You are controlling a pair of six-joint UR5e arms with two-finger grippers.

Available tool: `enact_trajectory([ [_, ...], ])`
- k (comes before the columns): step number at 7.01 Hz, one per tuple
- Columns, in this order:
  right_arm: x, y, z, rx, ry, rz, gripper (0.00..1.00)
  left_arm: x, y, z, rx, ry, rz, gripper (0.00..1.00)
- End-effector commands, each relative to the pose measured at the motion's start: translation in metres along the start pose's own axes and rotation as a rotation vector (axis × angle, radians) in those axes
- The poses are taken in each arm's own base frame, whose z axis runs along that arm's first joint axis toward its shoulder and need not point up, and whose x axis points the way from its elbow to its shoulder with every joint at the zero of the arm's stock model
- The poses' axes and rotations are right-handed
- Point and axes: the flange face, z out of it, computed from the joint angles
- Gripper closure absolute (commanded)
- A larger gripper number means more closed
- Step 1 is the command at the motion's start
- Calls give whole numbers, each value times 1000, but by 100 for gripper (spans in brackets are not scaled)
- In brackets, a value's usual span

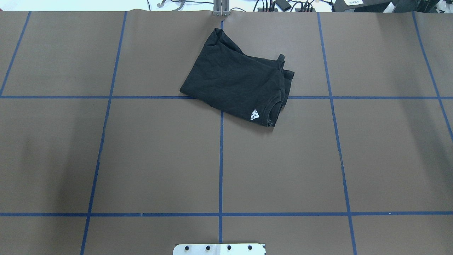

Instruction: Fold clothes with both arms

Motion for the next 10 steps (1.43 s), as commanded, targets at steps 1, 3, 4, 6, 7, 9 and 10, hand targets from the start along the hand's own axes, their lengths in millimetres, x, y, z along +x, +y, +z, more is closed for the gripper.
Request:
enact_trajectory([
  [1,11,72,-3,20,-10,14,0,13,-1,-14,-161,-6,44,0],
  [3,13,96,1,6,-17,28,0,19,5,-22,-288,-2,-47,0],
  [4,21,104,10,-14,-19,46,0,5,21,-1,-335,45,-96,0],
  [6,26,112,15,-27,-20,59,0,-13,34,22,-377,79,-143,0],
  [7,27,121,19,-36,-50,69,0,-14,34,21,-375,78,-146,0],
  [9,17,139,10,-20,-82,66,0,-13,30,18,-366,78,-142,0],
  [10,7,139,-1,-3,-79,60,0,-12,27,17,-362,78,-140,0],
])
